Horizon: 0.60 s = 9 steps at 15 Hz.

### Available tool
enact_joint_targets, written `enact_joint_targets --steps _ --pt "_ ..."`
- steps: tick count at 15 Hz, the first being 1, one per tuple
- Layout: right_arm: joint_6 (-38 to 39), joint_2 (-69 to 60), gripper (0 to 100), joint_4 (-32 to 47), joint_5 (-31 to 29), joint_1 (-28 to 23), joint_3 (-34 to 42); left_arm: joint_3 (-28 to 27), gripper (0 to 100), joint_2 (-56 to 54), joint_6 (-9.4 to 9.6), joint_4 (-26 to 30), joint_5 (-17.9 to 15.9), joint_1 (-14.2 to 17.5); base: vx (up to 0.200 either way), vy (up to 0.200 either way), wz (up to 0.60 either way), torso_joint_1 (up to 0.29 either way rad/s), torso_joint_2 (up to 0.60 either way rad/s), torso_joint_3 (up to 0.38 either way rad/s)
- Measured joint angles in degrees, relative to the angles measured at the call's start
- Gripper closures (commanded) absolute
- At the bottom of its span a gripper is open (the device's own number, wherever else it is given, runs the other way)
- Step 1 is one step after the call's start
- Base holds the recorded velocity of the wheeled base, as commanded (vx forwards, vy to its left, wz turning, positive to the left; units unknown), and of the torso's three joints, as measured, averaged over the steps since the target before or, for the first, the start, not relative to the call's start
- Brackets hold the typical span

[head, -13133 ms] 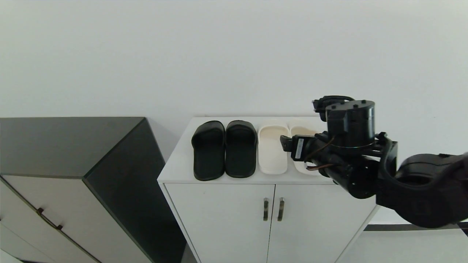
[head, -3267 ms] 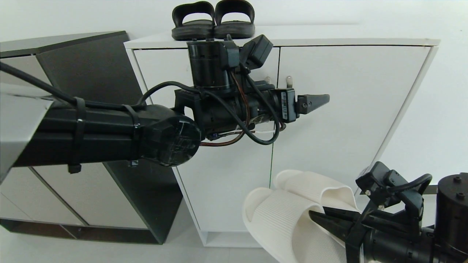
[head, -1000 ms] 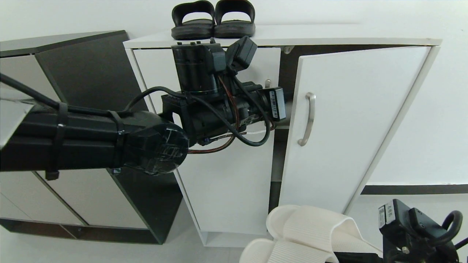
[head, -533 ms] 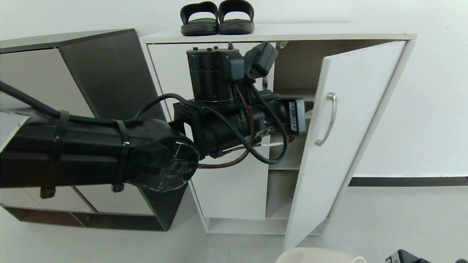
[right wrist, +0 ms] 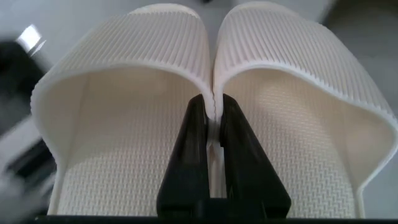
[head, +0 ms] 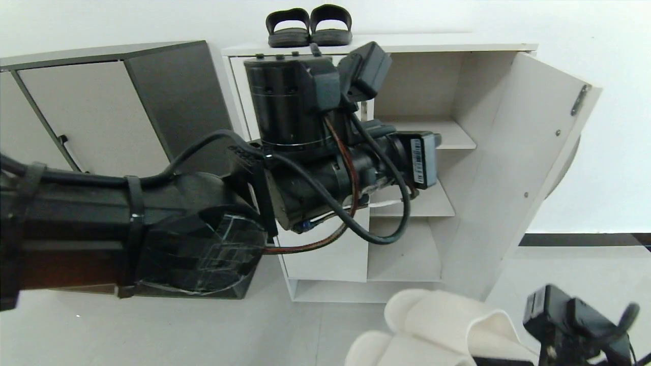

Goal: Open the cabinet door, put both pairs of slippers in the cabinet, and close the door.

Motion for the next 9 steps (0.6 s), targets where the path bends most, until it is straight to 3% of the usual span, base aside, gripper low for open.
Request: enact_joint_targets --steps 3,5,7,9 --pt "4.96 8.41 100 -6.44 -16.64 -4.72 -6.44 7.05 100 -8.22 0.82 3.84 3.45 5.8 0.0 0.0 0.0 0.0 0.0 0.0" --pt "6.24 14.6 100 -10.57 -26.72 -8.46 -11.07 13.62 100 -17.03 0.98 10.17 8.44 8.91 0.0 0.0 0.0 0.0 0.0 0.0" --pt "6.33 18.66 100 -12.9 -30.9 -11.22 -14.08 21.69 100 -27.19 1.06 14.07 14.43 11.29 0.0 0.0 0.0 0.0 0.0 0.0" --pt "6.41 20.89 100 -13.06 -31.37 -12.57 -15.26 30.4 100 -37.77 1.15 17.44 18.81 14.77 0.0 0.0 0.0 0.0 0.0 0.0"
